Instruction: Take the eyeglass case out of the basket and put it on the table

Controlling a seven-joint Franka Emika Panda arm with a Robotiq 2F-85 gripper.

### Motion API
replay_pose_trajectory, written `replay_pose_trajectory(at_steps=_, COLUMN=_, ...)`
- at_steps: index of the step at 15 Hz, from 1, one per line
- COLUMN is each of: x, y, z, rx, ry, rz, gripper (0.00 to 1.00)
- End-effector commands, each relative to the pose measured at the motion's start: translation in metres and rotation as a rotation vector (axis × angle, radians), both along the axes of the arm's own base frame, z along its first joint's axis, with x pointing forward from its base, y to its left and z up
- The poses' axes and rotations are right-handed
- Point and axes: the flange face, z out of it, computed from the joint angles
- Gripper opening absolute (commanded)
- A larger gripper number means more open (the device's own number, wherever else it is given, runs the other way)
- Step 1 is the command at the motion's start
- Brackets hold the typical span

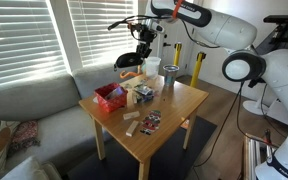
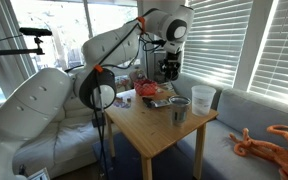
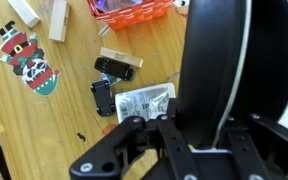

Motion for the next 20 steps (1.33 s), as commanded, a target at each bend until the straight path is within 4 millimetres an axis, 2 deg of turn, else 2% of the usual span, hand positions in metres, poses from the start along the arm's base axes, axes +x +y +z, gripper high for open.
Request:
replay_pose_trajectory(at_steps=1, x=0.007, y=-0.004, z=-0.040, rx=0.114, ry=0.093, rz=-0.027, gripper=0.03)
replay_pose_trajectory(at_steps=3, x=0.011, y=0.005, z=-0.066, rx=0.151, ry=0.155, rz=-0.026, gripper=0.03)
replay_pose_trajectory(at_steps=5, x=0.012, y=0.014, z=-0.083, rx=0.168, ry=0.224, rz=-0.065, gripper=0.03)
replay_pose_trajectory(at_steps=8, x=0.012, y=0.022, z=-0.098, rx=0.202, ry=0.322, rz=-0.150, gripper=0.08)
replay_pose_trajectory(at_steps=9, x=0.010, y=0.023, z=-0.100, rx=0.213, ry=0.357, rz=-0.178, gripper=0.03)
replay_pose_trajectory(at_steps=10, x=0.008, y=0.025, z=-0.101, rx=0.226, ry=0.392, rz=-0.204, gripper=0.04)
replay_pose_trajectory(at_steps=11, x=0.005, y=0.026, z=-0.101, rx=0.235, ry=0.433, rz=-0.230, gripper=0.36)
replay_pose_trajectory(at_steps=12, x=0.002, y=0.028, z=-0.098, rx=0.242, ry=0.459, rz=-0.248, gripper=0.37)
replay_pose_trajectory(at_steps=14, x=-0.001, y=0.033, z=-0.085, rx=0.238, ry=0.470, rz=-0.275, gripper=0.50)
replay_pose_trajectory(at_steps=16, x=-0.005, y=0.037, z=-0.065, rx=0.201, ry=0.450, rz=-0.317, gripper=0.64)
replay_pose_trajectory(at_steps=18, x=-0.007, y=0.039, z=-0.034, rx=0.114, ry=0.347, rz=-0.347, gripper=0.78)
replay_pose_trajectory(at_steps=19, x=-0.013, y=0.043, z=-0.020, rx=0.071, ry=0.320, rz=-0.296, gripper=0.84)
replay_pose_trajectory(at_steps=20, x=-0.005, y=0.033, z=-0.051, rx=0.148, ry=0.381, rz=-0.308, gripper=0.68)
